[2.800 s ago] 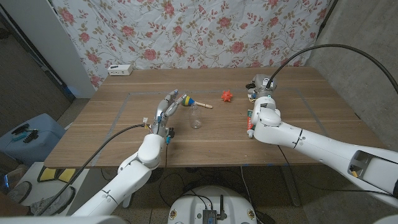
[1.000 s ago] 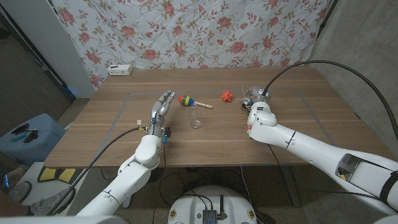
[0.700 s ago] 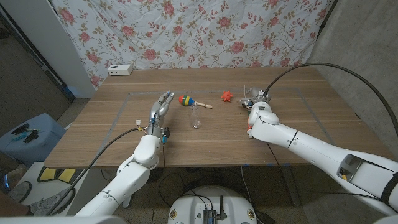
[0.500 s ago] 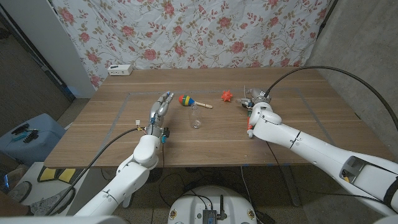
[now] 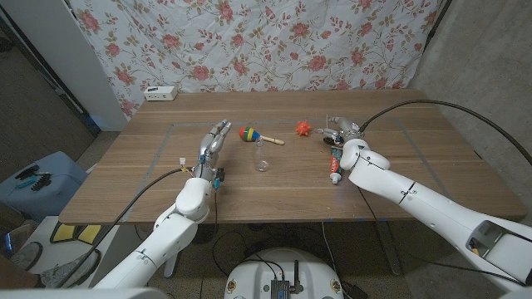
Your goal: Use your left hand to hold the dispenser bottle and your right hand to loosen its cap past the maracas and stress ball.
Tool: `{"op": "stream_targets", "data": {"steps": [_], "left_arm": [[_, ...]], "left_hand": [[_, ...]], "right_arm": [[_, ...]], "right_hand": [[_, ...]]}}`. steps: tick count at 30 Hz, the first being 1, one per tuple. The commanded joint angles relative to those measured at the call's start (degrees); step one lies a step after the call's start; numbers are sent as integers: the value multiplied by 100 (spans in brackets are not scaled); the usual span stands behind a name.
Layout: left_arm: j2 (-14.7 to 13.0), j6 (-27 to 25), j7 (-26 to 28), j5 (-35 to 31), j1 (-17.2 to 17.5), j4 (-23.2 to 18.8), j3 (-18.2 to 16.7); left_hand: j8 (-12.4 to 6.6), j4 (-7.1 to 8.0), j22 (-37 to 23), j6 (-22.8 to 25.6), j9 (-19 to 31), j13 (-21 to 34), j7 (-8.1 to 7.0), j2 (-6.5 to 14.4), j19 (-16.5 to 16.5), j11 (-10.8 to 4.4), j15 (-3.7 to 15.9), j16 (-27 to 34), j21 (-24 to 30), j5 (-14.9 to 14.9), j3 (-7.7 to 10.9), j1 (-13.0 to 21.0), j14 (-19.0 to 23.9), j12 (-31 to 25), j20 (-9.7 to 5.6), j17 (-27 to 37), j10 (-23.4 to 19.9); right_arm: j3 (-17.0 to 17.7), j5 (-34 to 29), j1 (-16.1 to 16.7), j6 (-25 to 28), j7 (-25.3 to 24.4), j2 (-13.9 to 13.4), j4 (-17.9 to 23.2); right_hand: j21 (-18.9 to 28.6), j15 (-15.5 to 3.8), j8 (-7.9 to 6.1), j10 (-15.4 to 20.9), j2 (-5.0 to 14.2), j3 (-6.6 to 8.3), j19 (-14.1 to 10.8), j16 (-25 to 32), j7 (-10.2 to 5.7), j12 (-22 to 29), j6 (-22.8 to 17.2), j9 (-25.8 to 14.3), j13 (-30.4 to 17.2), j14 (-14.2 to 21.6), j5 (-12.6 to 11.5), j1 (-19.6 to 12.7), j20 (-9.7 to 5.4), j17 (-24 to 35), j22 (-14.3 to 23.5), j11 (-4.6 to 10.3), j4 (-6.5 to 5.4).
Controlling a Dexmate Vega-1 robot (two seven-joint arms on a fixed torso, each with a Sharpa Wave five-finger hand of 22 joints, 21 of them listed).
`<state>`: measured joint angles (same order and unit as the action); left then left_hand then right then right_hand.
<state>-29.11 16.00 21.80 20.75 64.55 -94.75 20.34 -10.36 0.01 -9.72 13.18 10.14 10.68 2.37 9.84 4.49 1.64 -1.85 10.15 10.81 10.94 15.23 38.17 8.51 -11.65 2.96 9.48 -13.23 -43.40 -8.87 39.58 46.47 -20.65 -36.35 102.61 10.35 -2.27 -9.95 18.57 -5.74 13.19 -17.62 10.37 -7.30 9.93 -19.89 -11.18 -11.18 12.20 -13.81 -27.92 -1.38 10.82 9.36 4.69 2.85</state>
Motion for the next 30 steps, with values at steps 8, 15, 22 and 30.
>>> {"op": "stream_targets", "data": {"steps": [8,15,22,30], "left_arm": [[1,471,-531,111,-439,679,71],[-18,642,-751,174,-593,928,76],[-45,679,-829,216,-648,969,66],[105,634,-610,61,-664,942,169]], "left_hand": [[-22,46,-17,15,13,7,9,59,100,-13,27,4,52,-37,62,-59,-10,-2,20,16,-33],[-41,63,-17,78,12,6,12,65,176,-36,70,25,72,-46,103,-94,65,-24,16,15,-97],[-50,57,-16,136,10,5,-36,50,217,-87,121,23,74,-55,149,-109,102,-36,-27,10,-151],[-41,53,-16,144,10,4,-27,52,223,-72,116,11,62,-60,206,-125,108,-26,-22,8,-150]], "right_arm": [[736,544,593,-1598,-512,14,-111],[947,785,745,-2328,-536,38,-307],[1179,1136,901,-3403,-470,97,-713],[1408,1646,960,-4918,-84,208,-1424]], "right_hand": [[70,-184,-44,-91,192,-52,-209,46,-22,44,114,26,32,-101,-28,328,-161,35,7,-58,-198],[85,-216,-36,-118,287,-67,-306,64,-9,48,187,37,43,-108,-32,446,-212,41,6,-54,-273],[70,-226,-16,-166,365,-101,-324,67,6,44,309,44,50,-143,-34,595,-266,46,6,-75,-363],[85,-240,2,-222,401,-125,-417,72,96,41,447,54,56,-146,-43,674,-332,37,6,-94,-403]]}}
